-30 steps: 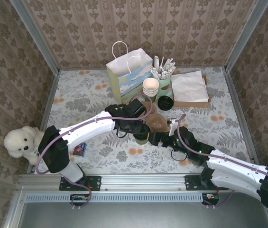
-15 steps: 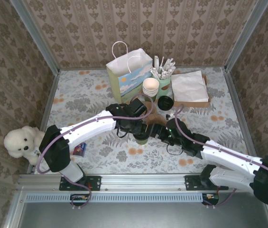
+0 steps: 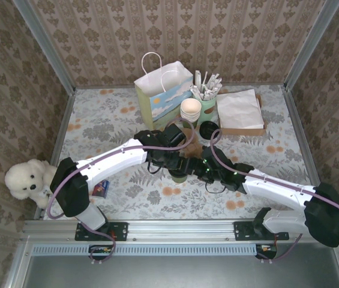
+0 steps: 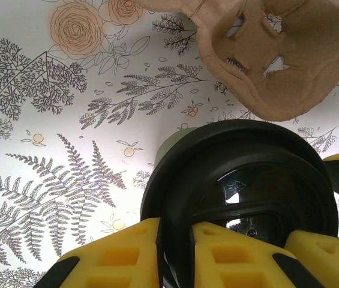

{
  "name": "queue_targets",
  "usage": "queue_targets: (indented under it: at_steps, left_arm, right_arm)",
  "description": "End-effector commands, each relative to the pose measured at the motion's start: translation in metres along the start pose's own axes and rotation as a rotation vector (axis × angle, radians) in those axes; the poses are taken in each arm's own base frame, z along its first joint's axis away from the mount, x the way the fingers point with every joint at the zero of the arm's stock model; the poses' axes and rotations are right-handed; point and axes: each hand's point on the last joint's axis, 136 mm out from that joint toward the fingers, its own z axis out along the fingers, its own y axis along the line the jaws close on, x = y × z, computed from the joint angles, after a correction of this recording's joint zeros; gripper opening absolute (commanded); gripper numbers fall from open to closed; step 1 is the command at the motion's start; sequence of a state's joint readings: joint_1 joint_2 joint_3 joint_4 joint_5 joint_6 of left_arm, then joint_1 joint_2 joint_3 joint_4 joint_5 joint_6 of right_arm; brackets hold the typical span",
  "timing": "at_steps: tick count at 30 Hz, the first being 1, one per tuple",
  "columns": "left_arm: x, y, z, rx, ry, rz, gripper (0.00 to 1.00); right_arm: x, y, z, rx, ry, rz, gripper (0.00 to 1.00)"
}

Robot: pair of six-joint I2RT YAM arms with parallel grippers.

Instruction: Pack the takeout coffee

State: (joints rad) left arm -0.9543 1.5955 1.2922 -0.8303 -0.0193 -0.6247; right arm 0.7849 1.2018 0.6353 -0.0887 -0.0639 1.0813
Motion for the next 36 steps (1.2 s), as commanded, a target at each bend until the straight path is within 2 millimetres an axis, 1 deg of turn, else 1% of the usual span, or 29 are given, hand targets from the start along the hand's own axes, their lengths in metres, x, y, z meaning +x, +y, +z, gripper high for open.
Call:
queue_targets:
  at_steps: [1, 10, 14, 21, 23, 25, 27, 30, 32, 33, 36]
  left_arm:
    - [0.007, 0.001, -0.007, 0.025, 0.025, 0.005, 0.2]
    - [0.003, -0.001, -0.016, 0.06, -0.007, -0.01, 0.21]
    - [0.0, -0.001, -0.021, 0.08, -0.034, -0.02, 0.23]
    - [-0.001, 0.002, -0.025, 0.098, -0.05, -0.041, 0.24]
    - [-0.003, 0.003, -0.028, 0.108, -0.07, -0.05, 0.26]
    - [-0.005, 0.005, -0.031, 0.119, -0.092, -0.062, 0.3]
    - [-0.006, 0.011, -0.034, 0.125, -0.118, -0.087, 0.37]
    - [-0.005, 0.027, -0.036, 0.106, -0.161, -0.142, 0.53]
    - [-0.003, 0.045, -0.037, 0.07, -0.192, -0.203, 0.65]
    - [-0.001, 0.053, -0.036, 0.058, -0.199, -0.234, 0.69]
    - [0.008, 0.078, -0.031, 0.035, -0.209, -0.344, 0.85]
  right_arm:
    - [0.0, -0.001, 0.0, 0.029, 0.015, 0.02, 0.77]
    - [0.002, -0.005, 0.002, 0.046, 0.028, 0.023, 0.77]
    - [0.003, -0.006, 0.002, 0.051, 0.029, 0.024, 0.77]
    - [0.002, -0.005, 0.002, 0.049, 0.03, 0.023, 0.77]
    - [0.002, -0.003, 0.002, 0.047, 0.031, 0.023, 0.77]
    - [0.001, -0.001, 0.001, 0.042, 0.031, 0.02, 0.78]
    - [0.0, 0.002, 0.0, 0.034, 0.032, 0.012, 0.8]
    - [-0.002, 0.007, -0.004, 0.035, 0.035, -0.017, 0.85]
    - [-0.003, 0.011, -0.008, 0.036, 0.039, -0.04, 0.88]
    - [-0.004, 0.012, -0.009, 0.038, 0.041, -0.049, 0.9]
    - [-0.004, 0.014, -0.012, 0.059, 0.055, -0.083, 0.99]
